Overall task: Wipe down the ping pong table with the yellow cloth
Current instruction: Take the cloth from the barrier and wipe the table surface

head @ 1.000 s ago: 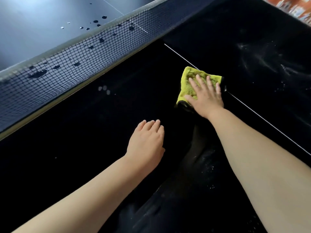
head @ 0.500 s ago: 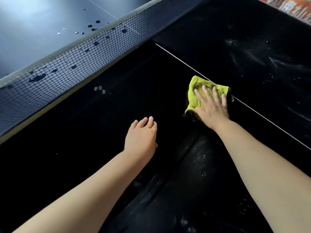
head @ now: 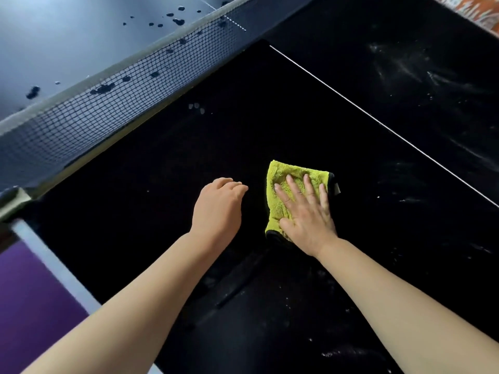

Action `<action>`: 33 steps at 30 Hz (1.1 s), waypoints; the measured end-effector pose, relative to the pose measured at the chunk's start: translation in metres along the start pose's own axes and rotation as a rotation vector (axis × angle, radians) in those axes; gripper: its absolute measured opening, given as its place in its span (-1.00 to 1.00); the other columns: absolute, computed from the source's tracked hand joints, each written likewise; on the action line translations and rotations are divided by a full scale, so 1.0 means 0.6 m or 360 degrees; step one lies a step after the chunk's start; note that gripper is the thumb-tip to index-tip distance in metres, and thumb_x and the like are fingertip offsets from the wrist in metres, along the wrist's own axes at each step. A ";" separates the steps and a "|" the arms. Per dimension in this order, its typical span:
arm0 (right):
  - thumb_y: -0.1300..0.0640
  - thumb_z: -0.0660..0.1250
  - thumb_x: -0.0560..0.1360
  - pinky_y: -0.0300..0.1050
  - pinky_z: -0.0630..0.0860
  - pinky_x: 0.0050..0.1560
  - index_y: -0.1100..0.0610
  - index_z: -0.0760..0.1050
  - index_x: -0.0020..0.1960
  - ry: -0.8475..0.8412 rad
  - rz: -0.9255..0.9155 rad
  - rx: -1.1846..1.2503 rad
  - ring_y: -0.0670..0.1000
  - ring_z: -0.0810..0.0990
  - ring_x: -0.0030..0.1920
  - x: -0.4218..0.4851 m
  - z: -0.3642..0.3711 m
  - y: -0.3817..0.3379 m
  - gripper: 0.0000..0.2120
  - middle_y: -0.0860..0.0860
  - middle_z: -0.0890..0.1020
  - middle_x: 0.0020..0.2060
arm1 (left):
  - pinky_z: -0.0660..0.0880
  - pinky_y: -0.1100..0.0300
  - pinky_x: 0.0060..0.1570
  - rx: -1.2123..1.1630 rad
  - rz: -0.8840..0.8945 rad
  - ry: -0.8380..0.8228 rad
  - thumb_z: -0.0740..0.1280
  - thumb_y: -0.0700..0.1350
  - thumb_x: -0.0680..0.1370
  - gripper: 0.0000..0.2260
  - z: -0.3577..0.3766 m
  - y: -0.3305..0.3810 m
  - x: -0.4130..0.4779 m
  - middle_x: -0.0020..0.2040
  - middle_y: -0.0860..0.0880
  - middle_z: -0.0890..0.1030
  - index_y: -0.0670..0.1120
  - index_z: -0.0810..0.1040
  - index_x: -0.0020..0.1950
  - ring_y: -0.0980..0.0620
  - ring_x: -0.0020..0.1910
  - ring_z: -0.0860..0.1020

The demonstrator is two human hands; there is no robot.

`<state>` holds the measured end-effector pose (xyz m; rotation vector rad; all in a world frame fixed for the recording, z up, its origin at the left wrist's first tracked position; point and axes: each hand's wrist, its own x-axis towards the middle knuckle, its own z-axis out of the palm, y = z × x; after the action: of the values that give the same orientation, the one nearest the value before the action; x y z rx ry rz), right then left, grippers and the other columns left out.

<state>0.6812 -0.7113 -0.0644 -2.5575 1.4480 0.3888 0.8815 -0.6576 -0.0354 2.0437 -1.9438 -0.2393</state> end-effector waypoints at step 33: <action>-0.10 -0.04 0.45 0.20 -0.30 0.46 -0.12 0.07 0.56 -0.0012 -0.0454 0.0154 0.14 -0.18 0.56 -0.360 0.111 -0.416 -0.34 -0.05 0.02 0.57 | -0.23 0.22 0.39 0.0112 0.0157 -0.0732 0.18 -0.04 0.61 -0.47 -0.110 -0.126 -0.499 0.55 0.01 -0.05 -0.04 0.06 0.54 0.07 0.52 -0.10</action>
<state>0.7799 -0.3895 -0.0546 -2.6270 1.0486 0.2765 0.9545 -0.3507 -0.0261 2.0632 -2.3381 -0.6780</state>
